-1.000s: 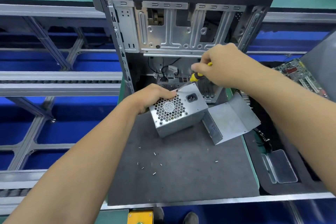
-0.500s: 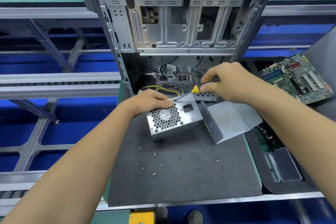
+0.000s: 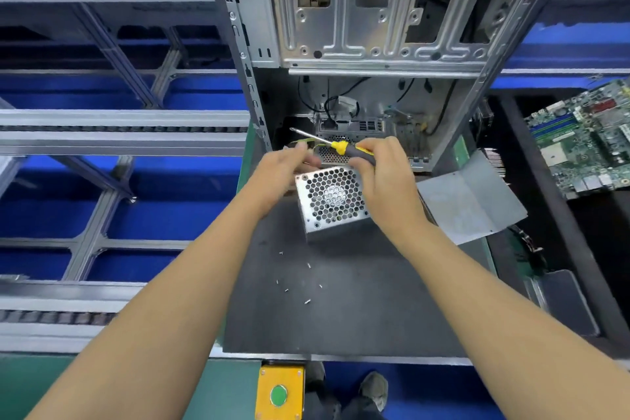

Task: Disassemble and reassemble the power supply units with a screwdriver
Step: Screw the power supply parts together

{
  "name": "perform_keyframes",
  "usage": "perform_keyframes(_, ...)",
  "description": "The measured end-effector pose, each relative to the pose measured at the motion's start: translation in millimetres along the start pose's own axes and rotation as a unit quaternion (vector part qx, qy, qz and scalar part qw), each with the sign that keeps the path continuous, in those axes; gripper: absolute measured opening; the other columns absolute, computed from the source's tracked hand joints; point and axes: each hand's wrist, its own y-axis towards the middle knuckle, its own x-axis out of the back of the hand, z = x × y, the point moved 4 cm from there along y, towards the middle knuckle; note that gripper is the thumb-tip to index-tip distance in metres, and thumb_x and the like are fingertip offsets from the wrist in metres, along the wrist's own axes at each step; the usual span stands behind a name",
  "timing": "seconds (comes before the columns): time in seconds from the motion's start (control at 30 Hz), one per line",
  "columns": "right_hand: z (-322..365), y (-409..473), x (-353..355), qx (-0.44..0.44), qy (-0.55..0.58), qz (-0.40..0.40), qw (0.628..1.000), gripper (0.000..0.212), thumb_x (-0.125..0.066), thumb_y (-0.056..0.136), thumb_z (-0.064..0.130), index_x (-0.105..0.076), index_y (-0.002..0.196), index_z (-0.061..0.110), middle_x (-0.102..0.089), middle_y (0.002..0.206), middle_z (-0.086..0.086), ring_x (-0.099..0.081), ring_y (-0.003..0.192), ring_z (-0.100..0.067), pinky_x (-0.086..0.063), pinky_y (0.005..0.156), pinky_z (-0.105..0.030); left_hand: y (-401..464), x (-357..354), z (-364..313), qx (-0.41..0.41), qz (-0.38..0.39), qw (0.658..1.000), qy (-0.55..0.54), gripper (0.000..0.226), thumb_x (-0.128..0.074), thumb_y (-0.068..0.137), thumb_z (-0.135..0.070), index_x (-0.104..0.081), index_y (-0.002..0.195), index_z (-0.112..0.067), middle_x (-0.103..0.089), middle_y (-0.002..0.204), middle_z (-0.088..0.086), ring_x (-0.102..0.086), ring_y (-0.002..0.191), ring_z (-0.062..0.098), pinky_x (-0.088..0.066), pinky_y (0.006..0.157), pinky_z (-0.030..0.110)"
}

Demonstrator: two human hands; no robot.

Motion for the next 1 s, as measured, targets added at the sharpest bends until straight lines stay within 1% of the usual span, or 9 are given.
perform_keyframes(0.07,-3,6,-4,-0.005,0.007,-0.002,1.000,0.017,-0.057,0.097,0.016,-0.059,0.108,0.003,-0.049,0.100,0.000,-0.051,0.095,-0.025,-0.044,0.087,-0.041,-13,19,25,0.027,-0.069,0.997,-0.026,0.037,-0.048,0.105,-0.033,-0.069,0.086,-0.010,-0.072,0.077,0.005,-0.066,0.061,0.012,-0.049,0.053,0.025)
perform_keyframes(0.1,-5,9,-6,-0.006,0.006,0.002,1.000,0.017,-0.056,0.098,0.017,-0.058,0.109,0.005,-0.047,0.101,0.003,-0.051,0.097,-0.024,-0.044,0.088,-0.041,-22,27,41,0.027,-0.085,0.995,0.038,0.030,-0.053,0.104,-0.028,-0.067,0.084,-0.011,-0.069,0.075,0.005,-0.064,0.056,0.009,-0.047,0.052,0.024)
perform_keyframes(0.2,-7,16,-10,-0.008,0.002,0.006,1.000,0.016,-0.055,0.099,0.019,-0.059,0.109,0.008,-0.045,0.101,0.006,-0.048,0.095,-0.018,-0.042,0.088,-0.033,-49,35,86,0.037,-0.037,0.970,0.237,0.007,-0.074,0.089,-0.018,-0.073,0.088,-0.011,-0.069,0.079,0.003,-0.062,0.062,0.008,-0.048,0.064,0.019)
perform_keyframes(0.3,-8,19,-11,-0.009,0.004,-0.006,1.000,0.016,-0.055,0.099,0.018,-0.059,0.110,0.006,-0.045,0.100,0.005,-0.046,0.092,-0.013,-0.038,0.084,-0.026,-62,25,111,-0.004,0.039,0.939,0.341,0.019,-0.083,0.080,-0.017,-0.077,0.098,-0.011,-0.064,0.098,0.006,-0.058,0.078,0.015,-0.048,0.083,0.024)
perform_keyframes(0.43,-6,20,-11,0.006,-0.008,-0.014,1.000,0.018,-0.055,0.099,0.015,-0.059,0.110,0.001,-0.046,0.101,0.002,-0.046,0.091,-0.015,-0.036,0.082,-0.023,-66,21,115,-0.072,0.016,0.936,0.345,0.015,-0.081,0.082,-0.018,-0.079,0.097,-0.016,-0.056,0.096,-0.004,-0.057,0.086,0.015,-0.049,0.089,0.034)
perform_keyframes(0.57,-6,19,-11,0.015,-0.010,-0.021,1.000,0.019,-0.055,0.099,0.015,-0.059,0.108,0.000,-0.050,0.100,-0.004,-0.047,0.090,-0.016,-0.034,0.079,-0.021,-68,20,115,-0.130,-0.006,0.928,0.349,0.011,-0.080,0.083,-0.016,-0.080,0.094,-0.015,-0.061,0.094,0.000,-0.060,0.090,0.022,-0.051,0.085,0.042)
perform_keyframes(0.77,-9,18,-12,0.014,-0.005,-0.024,1.000,0.020,-0.055,0.099,0.017,-0.059,0.108,0.001,-0.047,0.098,0.000,-0.046,0.089,-0.015,-0.033,0.078,-0.021,-76,-15,98,-0.298,0.012,0.866,0.401,0.018,-0.084,0.078,-0.016,-0.081,0.096,-0.013,-0.066,0.088,0.008,-0.059,0.078,0.034,-0.053,0.071,0.041)
perform_keyframes(0.9,-10,18,-12,0.012,-0.005,-0.022,1.000,0.018,-0.055,0.099,0.018,-0.059,0.108,0.002,-0.046,0.098,0.002,-0.046,0.088,-0.014,-0.034,0.078,-0.021,-75,-26,100,-0.325,0.017,0.849,0.417,0.004,-0.083,0.080,-0.014,-0.080,0.083,-0.014,-0.067,0.085,0.007,-0.059,0.075,0.034,-0.053,0.064,0.046)
perform_keyframes(1.0,-10,16,-11,0.014,0.000,-0.025,1.000,0.017,-0.055,0.099,0.018,-0.059,0.107,0.004,-0.046,0.097,0.003,-0.045,0.088,-0.013,-0.034,0.078,-0.021,-79,-30,102,-0.343,0.010,0.831,0.437,0.003,-0.078,0.085,-0.014,-0.076,0.084,-0.013,-0.067,0.088,0.006,-0.059,0.075,0.032,-0.052,0.064,0.046)
